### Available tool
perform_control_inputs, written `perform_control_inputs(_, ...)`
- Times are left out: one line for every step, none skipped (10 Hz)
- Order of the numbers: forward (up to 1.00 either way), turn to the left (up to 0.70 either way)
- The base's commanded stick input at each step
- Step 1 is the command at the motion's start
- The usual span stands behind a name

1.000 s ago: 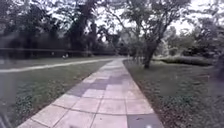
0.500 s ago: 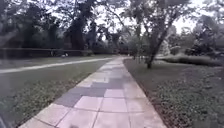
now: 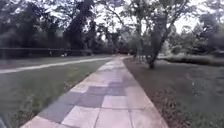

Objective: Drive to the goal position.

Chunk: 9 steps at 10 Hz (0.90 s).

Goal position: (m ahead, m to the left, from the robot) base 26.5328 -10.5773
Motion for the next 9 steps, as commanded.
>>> perform_control_inputs(0.7,-0.21)
perform_control_inputs(0.7,-0.04)
perform_control_inputs(0.7,0.0)
perform_control_inputs(0.7,0.0)
perform_control_inputs(0.7,0.0)
perform_control_inputs(0.7,0.0)
perform_control_inputs(0.7,0.0)
perform_control_inputs(0.7,0.0)
perform_control_inputs(0.7,0.0)
